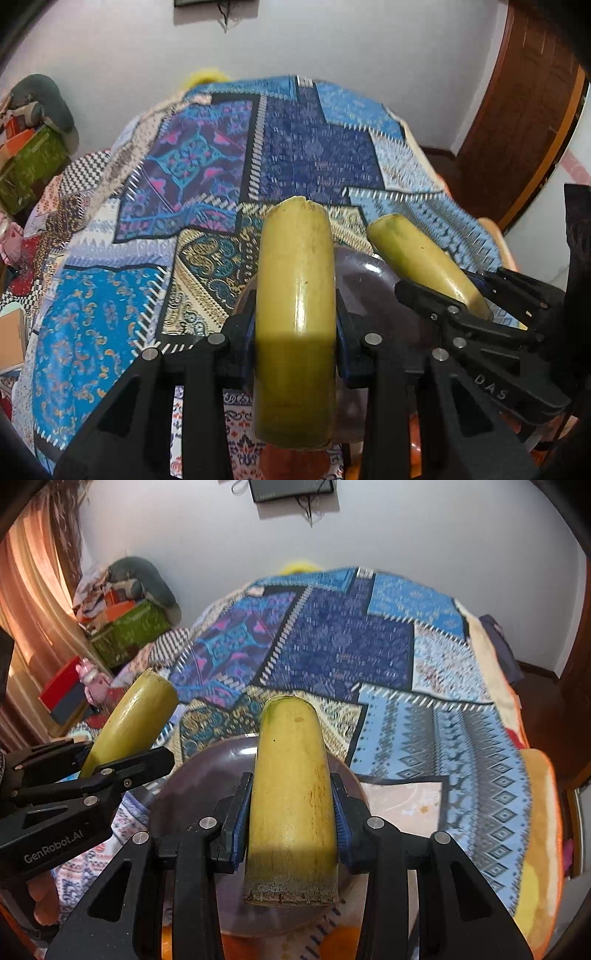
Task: Organize fruits
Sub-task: 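Carry both yellow cylinders over the purple plate with both tools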
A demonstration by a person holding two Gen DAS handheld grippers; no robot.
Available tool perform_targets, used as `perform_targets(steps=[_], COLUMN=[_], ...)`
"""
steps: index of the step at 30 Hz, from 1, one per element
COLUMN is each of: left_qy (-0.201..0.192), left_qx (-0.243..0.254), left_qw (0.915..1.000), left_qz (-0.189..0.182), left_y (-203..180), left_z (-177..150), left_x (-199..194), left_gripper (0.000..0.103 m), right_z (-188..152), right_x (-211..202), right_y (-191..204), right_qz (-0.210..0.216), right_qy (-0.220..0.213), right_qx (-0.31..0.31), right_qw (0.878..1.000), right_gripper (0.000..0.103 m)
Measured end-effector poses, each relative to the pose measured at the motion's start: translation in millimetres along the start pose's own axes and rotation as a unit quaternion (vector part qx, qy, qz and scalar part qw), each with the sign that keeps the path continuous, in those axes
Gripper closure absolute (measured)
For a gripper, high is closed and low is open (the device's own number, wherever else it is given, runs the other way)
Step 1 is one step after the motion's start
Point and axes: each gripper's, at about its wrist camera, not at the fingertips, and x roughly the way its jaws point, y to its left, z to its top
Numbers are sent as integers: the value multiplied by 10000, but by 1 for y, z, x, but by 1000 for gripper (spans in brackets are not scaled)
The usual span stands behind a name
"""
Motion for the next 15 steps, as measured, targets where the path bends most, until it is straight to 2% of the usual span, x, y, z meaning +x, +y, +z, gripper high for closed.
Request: perform_targets(steps=[7, 15], left_qy=[637, 1031], left_qx=[128, 226], left_qw=[9979, 9943], left_qz=[-70, -139], left_y=[-5, -8], left_z=[1, -1], left_x=[43, 64], left_gripper=[68, 68], right_z=[-3, -6], right_x=[29, 47], right_y=[-3, -10], right_qz=[-44, 19], right_qy=[518, 890], right_qx=[-106, -112], right_qw=[9986, 9960], right_gripper=[67, 67])
